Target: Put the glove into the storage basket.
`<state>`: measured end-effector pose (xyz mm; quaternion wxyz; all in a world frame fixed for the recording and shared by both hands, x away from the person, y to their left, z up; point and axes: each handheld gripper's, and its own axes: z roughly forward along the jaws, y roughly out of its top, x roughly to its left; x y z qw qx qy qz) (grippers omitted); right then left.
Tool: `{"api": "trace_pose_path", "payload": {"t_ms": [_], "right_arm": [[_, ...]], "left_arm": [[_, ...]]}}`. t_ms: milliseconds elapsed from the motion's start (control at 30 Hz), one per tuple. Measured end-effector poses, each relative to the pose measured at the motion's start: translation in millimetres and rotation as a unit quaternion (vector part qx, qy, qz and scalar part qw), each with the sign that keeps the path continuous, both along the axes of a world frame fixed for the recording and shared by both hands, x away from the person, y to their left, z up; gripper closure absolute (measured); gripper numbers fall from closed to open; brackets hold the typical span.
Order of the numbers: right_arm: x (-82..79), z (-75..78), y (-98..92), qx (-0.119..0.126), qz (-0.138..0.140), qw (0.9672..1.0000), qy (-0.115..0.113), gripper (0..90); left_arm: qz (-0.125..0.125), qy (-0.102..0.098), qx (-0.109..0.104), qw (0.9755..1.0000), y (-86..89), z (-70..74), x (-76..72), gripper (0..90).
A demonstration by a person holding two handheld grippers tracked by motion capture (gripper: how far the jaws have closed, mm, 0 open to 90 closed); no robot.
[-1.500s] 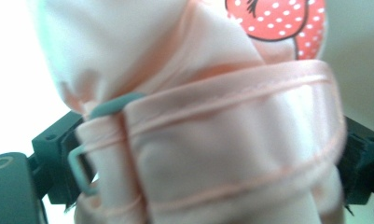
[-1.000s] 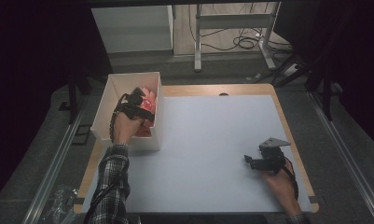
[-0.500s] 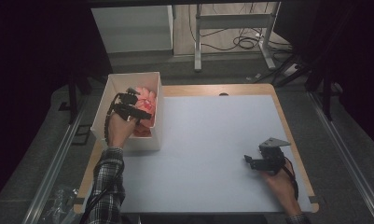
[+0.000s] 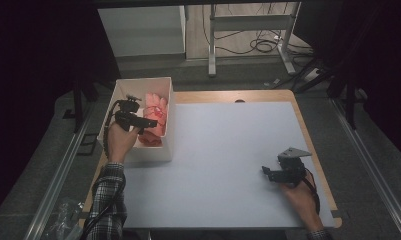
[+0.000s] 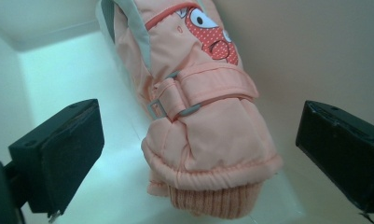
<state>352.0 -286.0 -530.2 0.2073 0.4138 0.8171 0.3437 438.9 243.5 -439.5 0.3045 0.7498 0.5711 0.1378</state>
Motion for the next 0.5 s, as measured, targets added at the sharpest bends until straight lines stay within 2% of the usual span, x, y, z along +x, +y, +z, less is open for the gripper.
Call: {"api": "trace_pose_path", "payload": {"t_ms": [200, 267, 400, 500], "right_arm": [[0.0, 0.0, 0.0, 0.0, 0.0, 1.0, 0.0, 22.7], [0.0, 0.0, 0.0, 0.0, 0.0, 1.0, 0.0, 22.7], [-0.1, 0.0, 0.0, 0.0, 0.0, 1.0, 0.0, 22.7], [-0.1, 0.0, 0.1, 0.0, 0.0, 1.0, 0.0, 22.7]], "left_arm": [[0.005, -0.014, -0.013, 0.9998, 5.5, 3.4, -7.3, 0.4], [0.003, -0.02, -0.011, 0.9997, 6.9, 5.0, -10.3, 0.4], [-0.004, -0.03, 0.006, 0.9995, 8.8, 7.9, -16.8, 1.1], [-0.008, -0.038, -0.002, 0.9993, 10.5, 9.5, -21.9, 1.2]]}}
